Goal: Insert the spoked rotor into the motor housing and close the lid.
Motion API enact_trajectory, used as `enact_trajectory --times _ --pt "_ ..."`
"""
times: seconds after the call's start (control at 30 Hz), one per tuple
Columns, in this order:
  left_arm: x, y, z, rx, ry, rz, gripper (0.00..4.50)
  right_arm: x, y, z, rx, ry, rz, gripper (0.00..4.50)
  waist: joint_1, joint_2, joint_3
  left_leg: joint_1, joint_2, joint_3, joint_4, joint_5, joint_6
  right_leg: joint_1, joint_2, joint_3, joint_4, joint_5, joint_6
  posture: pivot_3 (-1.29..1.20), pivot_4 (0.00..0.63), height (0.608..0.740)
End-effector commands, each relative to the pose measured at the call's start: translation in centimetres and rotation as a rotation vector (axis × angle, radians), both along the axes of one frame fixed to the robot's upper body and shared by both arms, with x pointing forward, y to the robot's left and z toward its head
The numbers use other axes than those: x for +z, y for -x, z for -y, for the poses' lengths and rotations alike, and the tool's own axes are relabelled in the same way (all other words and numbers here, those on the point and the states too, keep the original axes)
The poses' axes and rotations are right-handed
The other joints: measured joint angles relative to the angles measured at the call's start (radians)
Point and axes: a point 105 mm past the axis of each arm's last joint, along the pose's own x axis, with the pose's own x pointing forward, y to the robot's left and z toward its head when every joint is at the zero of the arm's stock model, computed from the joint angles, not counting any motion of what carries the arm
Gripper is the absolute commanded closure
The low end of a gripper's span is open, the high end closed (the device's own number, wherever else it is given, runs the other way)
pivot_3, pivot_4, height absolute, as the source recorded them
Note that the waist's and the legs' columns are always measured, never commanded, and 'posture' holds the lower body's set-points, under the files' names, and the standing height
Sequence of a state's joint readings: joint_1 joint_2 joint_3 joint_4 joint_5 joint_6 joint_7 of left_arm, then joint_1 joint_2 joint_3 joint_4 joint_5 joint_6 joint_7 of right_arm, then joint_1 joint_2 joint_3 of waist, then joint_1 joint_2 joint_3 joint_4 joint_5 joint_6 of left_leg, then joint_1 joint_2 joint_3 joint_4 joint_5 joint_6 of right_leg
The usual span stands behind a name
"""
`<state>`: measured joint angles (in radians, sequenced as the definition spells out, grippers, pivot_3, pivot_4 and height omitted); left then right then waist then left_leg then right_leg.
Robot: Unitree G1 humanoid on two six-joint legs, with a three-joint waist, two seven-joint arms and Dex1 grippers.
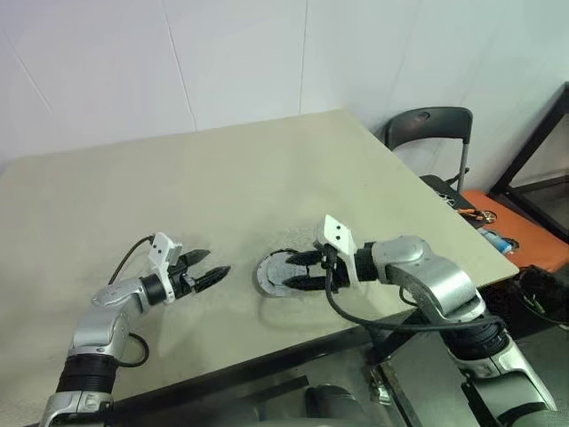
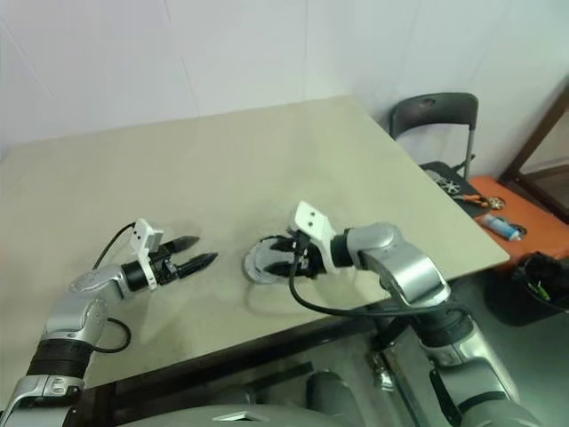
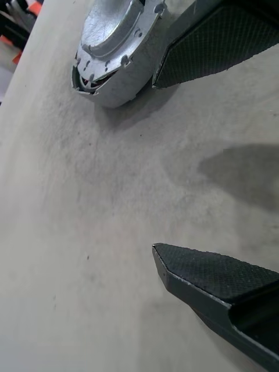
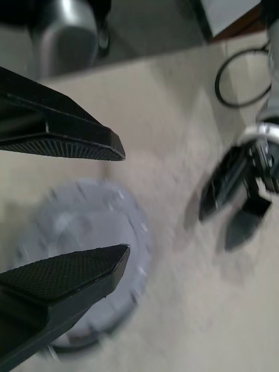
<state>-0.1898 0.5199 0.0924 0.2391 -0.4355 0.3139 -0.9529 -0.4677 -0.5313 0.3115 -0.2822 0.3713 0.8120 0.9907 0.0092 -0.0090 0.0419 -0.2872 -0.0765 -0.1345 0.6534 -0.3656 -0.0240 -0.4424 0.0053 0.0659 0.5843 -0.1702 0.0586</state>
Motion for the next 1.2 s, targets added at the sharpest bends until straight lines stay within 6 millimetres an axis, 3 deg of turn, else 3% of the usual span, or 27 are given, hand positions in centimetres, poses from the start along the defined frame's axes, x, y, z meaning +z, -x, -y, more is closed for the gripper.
enact_trajectory --times 0.03,0.23,0.37,0.5,0.63,0.9,1.2 --pt "1.1 -0.7 0.1 -0.024 -0.009 0.052 0.00 -0.8 -1.3 0.0 -0.022 0.085 0.197 2.09 0.002 0.000 0.000 0.001 0.000 0.000 0.000 0.000 0.000 0.001 0.000 0.000 0.001 0.000 0.000 0.00 0.000 0.740" --pt "1.1 -0.2 0.9 -0.044 -0.006 0.066 0.00 -2.0 -3.3 0.5 -0.099 0.093 0.270 2.09 0.000 0.000 0.000 0.002 0.000 0.001 0.001 0.000 -0.001 0.002 0.001 0.000 0.002 0.000 0.000 0.00 0.000 0.740" --pt "1.2 0.1 0.8 -0.039 -0.010 0.068 0.00 -2.3 -3.4 1.0 -0.098 0.065 0.268 1.28 0.002 0.000 0.000 0.001 0.000 0.001 0.001 0.000 -0.001 0.001 0.000 0.000 0.001 0.000 0.000 0.00 0.000 0.740" --pt "1.0 0.2 0.4 -0.023 -0.018 0.064 0.00 -2.6 -3.4 1.0 -0.101 0.084 0.244 0.02 0.002 0.000 0.000 0.001 0.000 0.001 0.001 0.000 0.000 0.001 0.000 0.000 0.002 0.000 0.000 0.00 0.000 0.740" --pt "0.8 0.1 0.1 -0.018 -0.018 0.061 0.00 -3.5 -2.2 0.7 -0.044 0.110 0.162 0.02 0.002 0.000 0.000 0.001 0.000 0.001 0.002 0.000 0.000 0.001 0.001 0.000 0.003 0.000 0.000 0.00 0.000 0.740" --pt "0.5 -0.1 -0.2 -0.014 -0.015 0.064 0.00 -3.3 -4.3 0.1 -0.121 0.084 0.173 0.02 0.000 0.000 0.000 0.001 0.000 0.001 0.008 0.000 0.000 0.002 0.001 0.000 0.008 0.000 0.000 0.00 0.000 0.740" --pt "0.4 -0.4 -0.5 -0.004 -0.015 0.064 0.00 -3.6 -4.6 -0.8 -0.125 0.075 0.185 0.02 0.000 0.000 0.000 0.002 0.000 0.001 0.011 0.000 0.000 0.002 0.001 0.000 0.011 0.000 0.000 0.00 0.000 0.740"
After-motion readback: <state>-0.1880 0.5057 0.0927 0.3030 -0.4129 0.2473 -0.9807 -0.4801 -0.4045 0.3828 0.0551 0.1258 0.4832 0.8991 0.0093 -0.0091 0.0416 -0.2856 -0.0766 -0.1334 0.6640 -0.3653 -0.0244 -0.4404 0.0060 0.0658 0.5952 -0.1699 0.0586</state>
